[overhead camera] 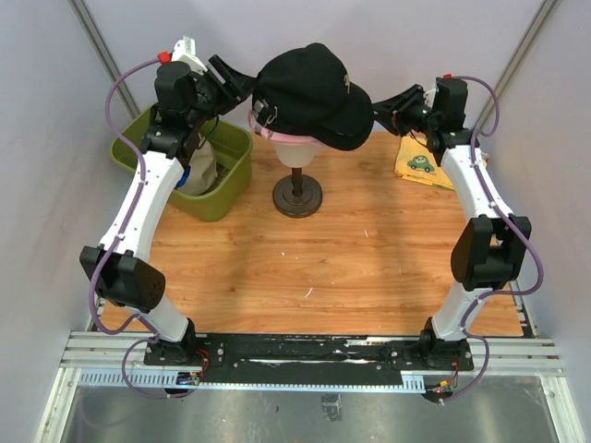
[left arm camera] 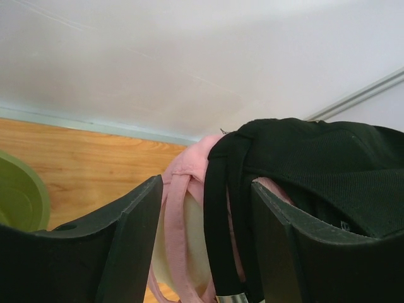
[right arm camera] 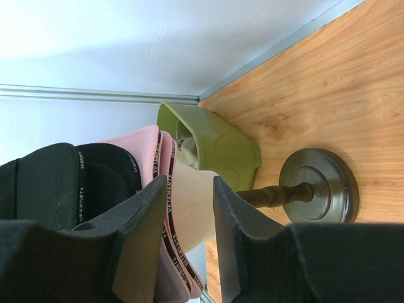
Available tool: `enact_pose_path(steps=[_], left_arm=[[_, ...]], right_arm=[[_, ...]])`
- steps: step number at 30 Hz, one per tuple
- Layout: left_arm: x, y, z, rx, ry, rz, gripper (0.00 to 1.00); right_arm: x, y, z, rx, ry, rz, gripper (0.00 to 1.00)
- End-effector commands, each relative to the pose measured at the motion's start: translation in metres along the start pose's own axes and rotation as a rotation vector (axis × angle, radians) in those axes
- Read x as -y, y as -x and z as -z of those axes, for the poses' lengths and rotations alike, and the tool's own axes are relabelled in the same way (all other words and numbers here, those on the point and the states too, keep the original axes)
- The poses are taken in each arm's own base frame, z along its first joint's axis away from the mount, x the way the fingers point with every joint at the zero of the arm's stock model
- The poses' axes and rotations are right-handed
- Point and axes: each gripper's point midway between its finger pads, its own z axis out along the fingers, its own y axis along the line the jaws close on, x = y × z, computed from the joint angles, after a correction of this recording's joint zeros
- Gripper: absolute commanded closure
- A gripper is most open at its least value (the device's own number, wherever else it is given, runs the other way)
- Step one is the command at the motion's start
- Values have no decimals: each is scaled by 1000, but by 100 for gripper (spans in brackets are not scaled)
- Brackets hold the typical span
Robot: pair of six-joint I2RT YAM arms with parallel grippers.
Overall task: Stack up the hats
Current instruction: Stack the hat on the hat.
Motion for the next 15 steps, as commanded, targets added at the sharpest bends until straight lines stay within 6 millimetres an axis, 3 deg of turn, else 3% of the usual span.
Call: enact_pose_path(steps=[1,15], left_arm=[[16,21,5,42,-52,29,38],[36,42,25,77,-95,63,37]], right_arm=[[-14,12,7,34,23,50,64],[-17,13,10,36,28,58,63]])
